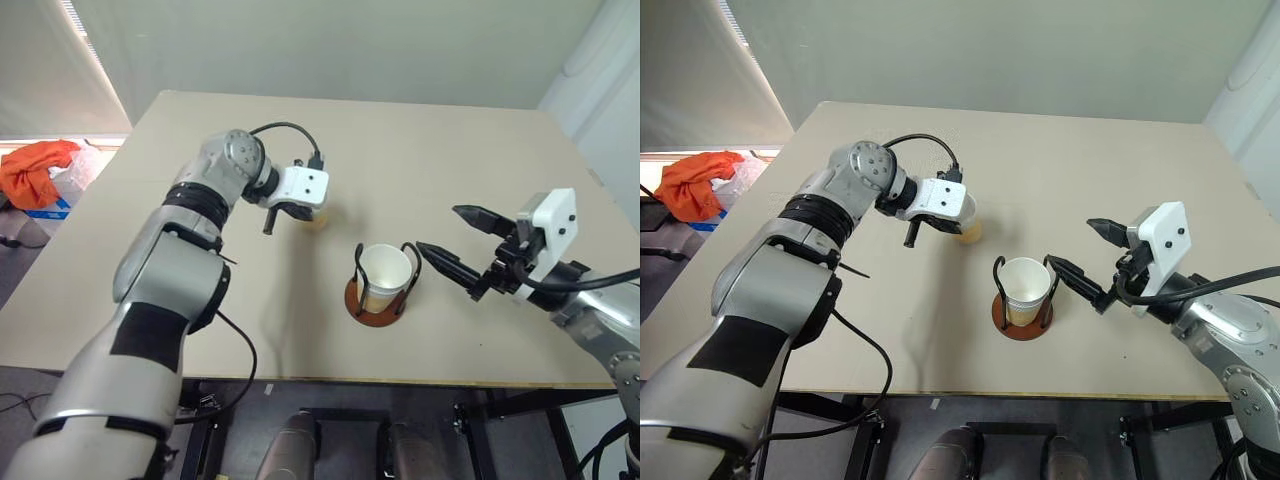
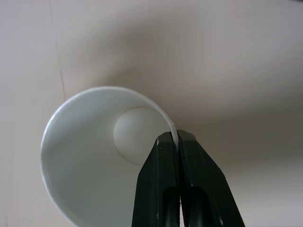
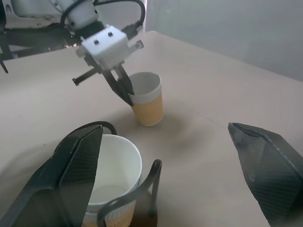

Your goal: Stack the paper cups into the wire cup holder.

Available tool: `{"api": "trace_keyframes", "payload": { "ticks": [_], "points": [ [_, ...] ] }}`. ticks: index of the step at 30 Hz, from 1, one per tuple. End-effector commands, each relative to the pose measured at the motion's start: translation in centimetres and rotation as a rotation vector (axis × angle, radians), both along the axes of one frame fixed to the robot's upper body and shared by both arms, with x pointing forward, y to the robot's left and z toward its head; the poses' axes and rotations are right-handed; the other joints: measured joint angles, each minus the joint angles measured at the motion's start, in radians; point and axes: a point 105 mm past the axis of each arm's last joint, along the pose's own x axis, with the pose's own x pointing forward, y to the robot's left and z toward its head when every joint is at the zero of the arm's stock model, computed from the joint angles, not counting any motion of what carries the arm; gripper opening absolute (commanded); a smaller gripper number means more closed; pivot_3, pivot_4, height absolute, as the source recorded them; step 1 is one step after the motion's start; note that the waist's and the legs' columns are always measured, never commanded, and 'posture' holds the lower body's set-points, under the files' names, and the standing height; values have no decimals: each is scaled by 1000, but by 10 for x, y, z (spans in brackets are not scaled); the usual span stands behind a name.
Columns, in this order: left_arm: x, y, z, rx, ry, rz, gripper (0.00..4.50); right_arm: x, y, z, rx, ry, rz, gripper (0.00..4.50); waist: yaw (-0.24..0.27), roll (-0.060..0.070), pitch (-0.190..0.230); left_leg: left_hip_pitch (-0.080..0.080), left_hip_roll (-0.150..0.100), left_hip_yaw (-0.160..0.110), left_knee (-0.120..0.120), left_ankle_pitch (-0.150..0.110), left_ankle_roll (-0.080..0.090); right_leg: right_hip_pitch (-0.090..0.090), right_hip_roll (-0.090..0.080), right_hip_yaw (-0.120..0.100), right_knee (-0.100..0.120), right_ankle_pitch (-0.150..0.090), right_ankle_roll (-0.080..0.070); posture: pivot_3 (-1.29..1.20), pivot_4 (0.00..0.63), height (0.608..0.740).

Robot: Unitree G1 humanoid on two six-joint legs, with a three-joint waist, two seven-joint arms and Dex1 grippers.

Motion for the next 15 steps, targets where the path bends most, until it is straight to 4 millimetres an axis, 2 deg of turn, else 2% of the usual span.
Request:
{"api": "trace_keyframes", "payload": {
  "ticks": [1, 5, 7, 9, 12, 15],
  "points": [
    [-12, -14, 50, -129, -15, -118, 23, -23, -6, 10, -23, -32, 84, 4500, 2, 0, 0, -1, 0, 0, 0, 0, 1, 0, 0, 0, 0, 0, 1, 0, 150, 740],
    [-38, -40, 93, -254, -22, -346, 23, -47, -16, 6, -55, 0, 141, 4500, 7, 0, 0, -6, 0, -2, 1, -2, 1, -3, 0, 0, -1, -3, 1, 0, 150, 740],
    [-59, -52, 112, -314, -39, -470, 23, -54, -23, 6, -62, 15, 129, 4500, 6, 0, 0, -5, 0, 1, 1, -2, 1, -3, 0, 1, -1, -3, 1, 0, 150, 740],
    [-84, -57, 122, -339, -14, -585, 23, -59, -31, 3, -76, 38, 114, 4500, 4, -1, -1, -4, 1, 6, 0, -4, 1, -3, 0, 1, 0, -4, 2, 0, 150, 740],
    [-122, -56, 121, -301, 46, -746, 23, -64, -51, 4, -115, 56, 53, 4500, -1, 0, -1, -1, 2, 11, 0, -9, 1, -3, 2, 5, 0, -5, 4, 0, 150, 740],
    [-135, -52, 112, -224, 68, -803, 23, -66, -62, 6, -146, 65, 21, 4500, -5, 1, -1, 4, 2, 14, 0, -13, 2, -1, 3, 12, 1, -6, 4, 0, 150, 740]
  ]
}}
